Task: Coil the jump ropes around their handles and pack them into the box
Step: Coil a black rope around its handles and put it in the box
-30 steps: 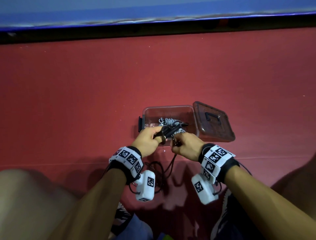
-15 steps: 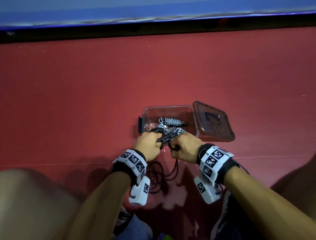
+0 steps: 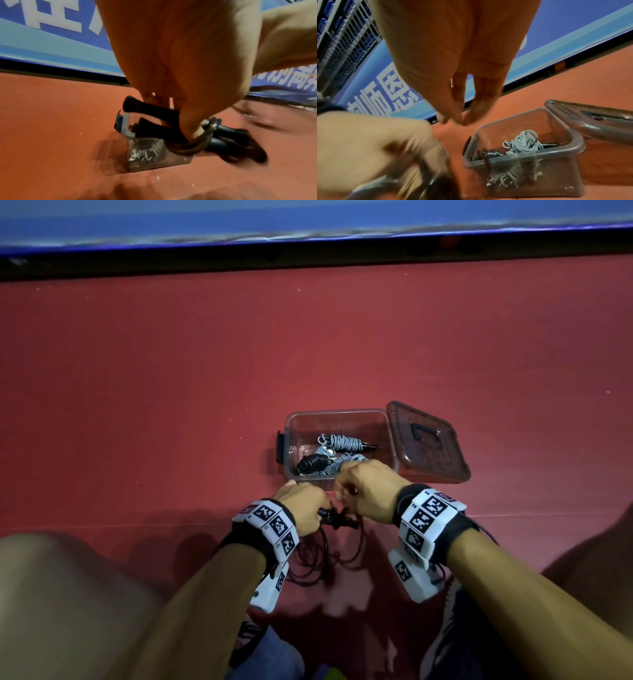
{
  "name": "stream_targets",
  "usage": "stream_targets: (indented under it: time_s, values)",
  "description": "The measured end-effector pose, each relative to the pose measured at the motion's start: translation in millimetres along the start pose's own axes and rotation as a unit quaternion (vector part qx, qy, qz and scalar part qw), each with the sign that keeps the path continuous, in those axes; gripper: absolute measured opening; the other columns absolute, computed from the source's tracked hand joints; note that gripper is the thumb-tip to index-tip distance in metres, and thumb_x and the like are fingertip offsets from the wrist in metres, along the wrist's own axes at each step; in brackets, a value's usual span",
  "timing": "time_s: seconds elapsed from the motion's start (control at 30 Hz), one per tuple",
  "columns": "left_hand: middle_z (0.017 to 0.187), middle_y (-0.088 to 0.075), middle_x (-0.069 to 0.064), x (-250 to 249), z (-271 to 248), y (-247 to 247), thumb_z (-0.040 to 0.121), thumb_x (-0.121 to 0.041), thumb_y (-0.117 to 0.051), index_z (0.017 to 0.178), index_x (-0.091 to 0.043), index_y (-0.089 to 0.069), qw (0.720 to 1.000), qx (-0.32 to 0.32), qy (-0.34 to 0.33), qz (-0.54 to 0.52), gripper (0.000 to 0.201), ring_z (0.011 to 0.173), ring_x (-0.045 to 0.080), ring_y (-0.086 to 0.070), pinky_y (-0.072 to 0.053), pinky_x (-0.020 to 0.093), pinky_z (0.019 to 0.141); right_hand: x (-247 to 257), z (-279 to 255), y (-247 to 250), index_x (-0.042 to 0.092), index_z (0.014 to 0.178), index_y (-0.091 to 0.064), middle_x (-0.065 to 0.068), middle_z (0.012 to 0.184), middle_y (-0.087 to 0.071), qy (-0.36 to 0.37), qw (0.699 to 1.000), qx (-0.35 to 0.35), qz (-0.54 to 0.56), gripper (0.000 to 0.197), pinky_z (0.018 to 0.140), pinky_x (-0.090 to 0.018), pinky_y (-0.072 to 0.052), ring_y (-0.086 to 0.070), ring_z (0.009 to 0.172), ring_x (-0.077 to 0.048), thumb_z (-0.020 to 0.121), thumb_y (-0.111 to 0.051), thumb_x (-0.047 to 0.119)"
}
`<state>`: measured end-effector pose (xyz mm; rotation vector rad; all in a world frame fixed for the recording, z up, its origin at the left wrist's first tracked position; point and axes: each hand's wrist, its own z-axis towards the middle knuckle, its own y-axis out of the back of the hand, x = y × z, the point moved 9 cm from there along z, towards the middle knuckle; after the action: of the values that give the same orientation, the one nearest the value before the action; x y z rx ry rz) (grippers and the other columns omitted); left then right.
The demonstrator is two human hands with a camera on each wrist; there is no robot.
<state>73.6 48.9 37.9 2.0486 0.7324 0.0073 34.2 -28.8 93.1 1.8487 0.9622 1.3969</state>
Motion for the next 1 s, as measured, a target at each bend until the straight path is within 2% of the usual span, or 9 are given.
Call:
stream_targets:
  time_s: [0.1, 0.2, 0.33, 0.5, 0.57, 0.7, 0.83, 0.9, 1.0]
  values:
    - [0.106, -0.071, -0.008, -5.4, -3.5, -19.8, 0.091, -0.005, -0.052, 0.114, -0.033, -0.074, 0.998, 0.048, -0.037, -0.001, 0.043, 0.105, 0.017, -0.056, -0.028, 0.038, 0.11, -8.7, 2.6, 20.0, 0.016, 0.08, -0.073, 0.005, 0.086, -0.058, -0.001, 0.999, -0.039, 0.03, 0.022, 0.078, -0.027, -0.049, -0.057, 0.077, -0.014, 0.077, -0.061, -0.002]
    - [0.116, -0.071, -0.008, 3.8, -2.6, -25.1, 0.095, -0.01, -0.055, 0.121, -0.033, -0.07, 0.999, 0.047, -0.023, -0.009, 0.038, 0.116, 0.018, -0.056, -0.026, 0.037, 0.112, -11.9, 1.1, 29.4, 0.018, 0.084, -0.076, 0.004, 0.089, -0.066, -0.012, 0.998, -0.05, 0.041, 0.018, 0.078, -0.019, -0.045, -0.063, 0.08, -0.014, 0.083, -0.065, 0.004]
    - [0.113, -0.072, -0.003, 19.7, 0.0, -5.7, 0.097, -0.016, -0.057, 0.121, -0.034, -0.07, 0.998, -0.013, 0.022, -0.063, 0.033, 0.113, 0.025, -0.059, -0.035, 0.039, 0.111, -19.2, 1.1, 10.4, 0.021, 0.093, -0.074, -0.001, 0.095, -0.074, -0.053, 0.998, -0.023, -0.012, 0.019, 0.082, -0.028, -0.051, -0.069, 0.091, -0.023, 0.089, -0.057, 0.014]
    - [0.103, -0.073, -0.005, 21.5, 6.5, 5.8, 0.093, -0.018, -0.065, 0.12, -0.041, -0.07, 0.981, -0.049, 0.025, -0.186, 0.036, 0.106, 0.024, -0.063, -0.045, 0.037, 0.105, -26.8, -4.9, -10.8, 0.029, 0.125, -0.065, 0.001, 0.124, -0.07, -0.076, 0.995, 0.056, 0.03, 0.06, 0.092, -0.02, -0.045, -0.061, 0.117, -0.02, 0.078, -0.049, -0.003]
    - [0.093, -0.072, -0.005, 21.0, 8.1, 9.4, 0.092, -0.019, -0.066, 0.113, -0.041, -0.071, 0.977, -0.058, 0.019, -0.203, 0.032, 0.099, 0.024, -0.065, -0.048, 0.034, 0.097, -27.9, -4.0, -12.8, 0.03, 0.126, -0.064, 0.002, 0.119, -0.071, -0.079, 0.994, 0.055, 0.058, 0.06, 0.085, -0.017, -0.041, -0.063, 0.112, -0.019, 0.077, -0.049, -0.002]
    - [0.085, -0.07, -0.001, 19.0, 6.4, 17.7, 0.092, -0.017, -0.061, 0.076, -0.052, -0.062, 0.972, -0.08, 0.006, -0.221, 0.039, 0.087, 0.026, -0.065, -0.051, 0.034, 0.083, -48.8, -0.7, -23.5, 0.033, 0.123, -0.059, 0.0, 0.102, -0.071, -0.145, 0.982, 0.045, 0.115, 0.049, 0.075, -0.024, -0.047, -0.066, 0.093, -0.019, 0.079, -0.065, 0.013]
    - [0.091, -0.075, 0.003, 20.1, 3.8, 23.0, 0.097, -0.015, -0.06, 0.096, -0.031, -0.07, 0.954, -0.093, -0.003, -0.285, 0.019, 0.093, 0.03, -0.069, -0.053, 0.043, 0.088, -60.3, 2.6, -25.7, 0.03, 0.118, -0.056, -0.002, 0.098, -0.07, -0.16, 0.964, -0.028, 0.211, 0.039, 0.082, -0.036, -0.053, -0.066, 0.089, -0.026, 0.084, -0.068, 0.017]
    - [0.091, -0.076, 0.001, 21.8, 4.7, 24.5, 0.098, -0.014, -0.059, 0.101, -0.025, -0.071, 0.946, -0.101, -0.004, -0.308, 0.016, 0.095, 0.03, -0.07, -0.053, 0.046, 0.091, -60.7, 4.1, -20.9, 0.025, 0.111, -0.059, -0.006, 0.089, -0.073, -0.141, 0.947, -0.066, 0.28, 0.028, 0.077, -0.039, -0.054, -0.07, 0.085, -0.029, 0.088, -0.066, 0.012]
    - [0.092, -0.077, 0.001, 21.1, 6.2, 24.8, 0.099, -0.013, -0.059, 0.099, -0.024, -0.07, 0.941, -0.099, -0.005, -0.325, 0.016, 0.096, 0.029, -0.071, -0.054, 0.047, 0.092, -58.5, 1.9, -9.1, 0.019, 0.111, -0.064, -0.001, 0.078, -0.067, -0.124, 0.927, -0.103, 0.337, 0.024, 0.068, -0.022, -0.047, -0.068, 0.072, -0.017, 0.092, -0.065, 0.004]
